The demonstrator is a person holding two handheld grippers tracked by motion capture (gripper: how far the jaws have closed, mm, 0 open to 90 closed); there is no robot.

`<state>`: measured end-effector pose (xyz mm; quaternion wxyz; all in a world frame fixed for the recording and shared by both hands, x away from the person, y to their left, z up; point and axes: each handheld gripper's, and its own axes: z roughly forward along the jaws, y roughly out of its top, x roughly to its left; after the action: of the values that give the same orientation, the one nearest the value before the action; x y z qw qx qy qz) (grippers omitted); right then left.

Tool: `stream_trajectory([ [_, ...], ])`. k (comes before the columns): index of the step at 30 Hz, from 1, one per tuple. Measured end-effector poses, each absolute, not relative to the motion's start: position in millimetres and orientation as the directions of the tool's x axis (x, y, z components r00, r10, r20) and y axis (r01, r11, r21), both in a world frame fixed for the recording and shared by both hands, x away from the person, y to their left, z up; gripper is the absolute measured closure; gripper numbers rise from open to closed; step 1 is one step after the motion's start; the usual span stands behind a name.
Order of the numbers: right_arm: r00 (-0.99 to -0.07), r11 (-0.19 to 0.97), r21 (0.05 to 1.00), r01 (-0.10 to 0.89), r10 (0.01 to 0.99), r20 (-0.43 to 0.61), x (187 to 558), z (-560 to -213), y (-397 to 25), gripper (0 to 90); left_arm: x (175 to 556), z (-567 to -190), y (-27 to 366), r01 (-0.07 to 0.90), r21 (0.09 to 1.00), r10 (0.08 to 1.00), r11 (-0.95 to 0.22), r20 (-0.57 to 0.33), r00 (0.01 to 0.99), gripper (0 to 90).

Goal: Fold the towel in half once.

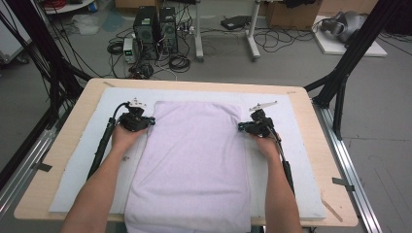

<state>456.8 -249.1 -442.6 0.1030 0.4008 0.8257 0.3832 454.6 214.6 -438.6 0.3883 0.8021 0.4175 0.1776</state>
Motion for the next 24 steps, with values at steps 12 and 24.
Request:
stream_trajectory([
  [12,-0.713,0.36,0.793,0.491,0.689,0.129,436,-400,-268,86.3,426,-399,231,0.414,0.853,0.74,-0.317,-0.05,0.67,87.9],
  [24,-0.806,0.413,0.799,0.437,0.575,0.144,357,-397,-266,86.0,341,-409,246,0.366,0.836,0.651,-0.409,-0.014,0.759,87.8],
])
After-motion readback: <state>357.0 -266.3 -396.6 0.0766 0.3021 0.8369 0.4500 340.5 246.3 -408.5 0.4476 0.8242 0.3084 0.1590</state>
